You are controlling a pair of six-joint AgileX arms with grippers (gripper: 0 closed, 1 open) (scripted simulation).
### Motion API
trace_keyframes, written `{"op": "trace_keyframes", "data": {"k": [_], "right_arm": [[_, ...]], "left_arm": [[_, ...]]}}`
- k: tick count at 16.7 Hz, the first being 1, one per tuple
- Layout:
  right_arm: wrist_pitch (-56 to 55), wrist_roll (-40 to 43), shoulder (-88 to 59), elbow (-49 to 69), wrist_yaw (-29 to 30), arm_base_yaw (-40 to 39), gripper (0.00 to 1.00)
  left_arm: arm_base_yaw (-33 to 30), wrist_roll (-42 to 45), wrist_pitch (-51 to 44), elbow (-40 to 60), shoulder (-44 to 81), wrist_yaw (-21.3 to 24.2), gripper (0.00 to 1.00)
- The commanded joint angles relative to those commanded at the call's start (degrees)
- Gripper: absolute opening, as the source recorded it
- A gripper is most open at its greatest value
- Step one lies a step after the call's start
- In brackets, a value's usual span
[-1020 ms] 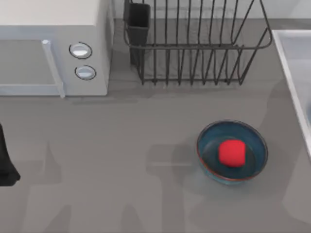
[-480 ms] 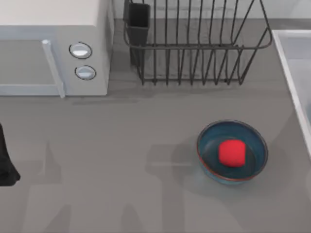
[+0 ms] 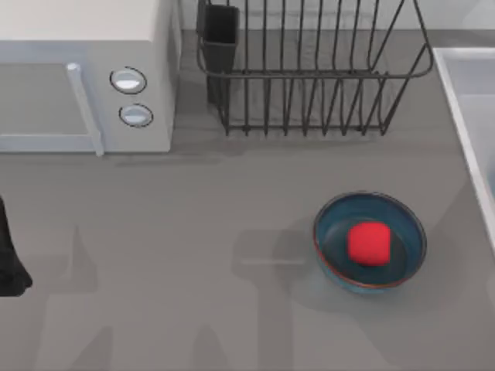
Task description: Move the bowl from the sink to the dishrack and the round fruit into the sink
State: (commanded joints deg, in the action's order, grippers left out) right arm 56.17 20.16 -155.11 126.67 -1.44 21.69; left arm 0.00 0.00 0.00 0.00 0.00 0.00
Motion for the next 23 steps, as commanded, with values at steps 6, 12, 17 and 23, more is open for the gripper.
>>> {"op": "trace_keyframes", "data": {"k": [6,12,17,23], "right_arm": [[0.0,0.0,0.0,0.0,0.0,0.0,0.1],[0.0,0.0,0.0,0.0,0.0,0.0,0.0],[0.0,0.0,0.4,-0.2,0.0,-0.2,0.0],[6.5,4.7,12.2,-6.1,-0.6,3.9,0.0]], "left_arm": [[0.0,0.0,0.0,0.0,0.0,0.0,1.0],[0.0,0.0,0.0,0.0,0.0,0.0,1.0],[0.0,0.0,0.0,0.0,0.0,0.0,1.0],[0.0,0.0,0.0,0.0,0.0,0.0,1.0]]}}
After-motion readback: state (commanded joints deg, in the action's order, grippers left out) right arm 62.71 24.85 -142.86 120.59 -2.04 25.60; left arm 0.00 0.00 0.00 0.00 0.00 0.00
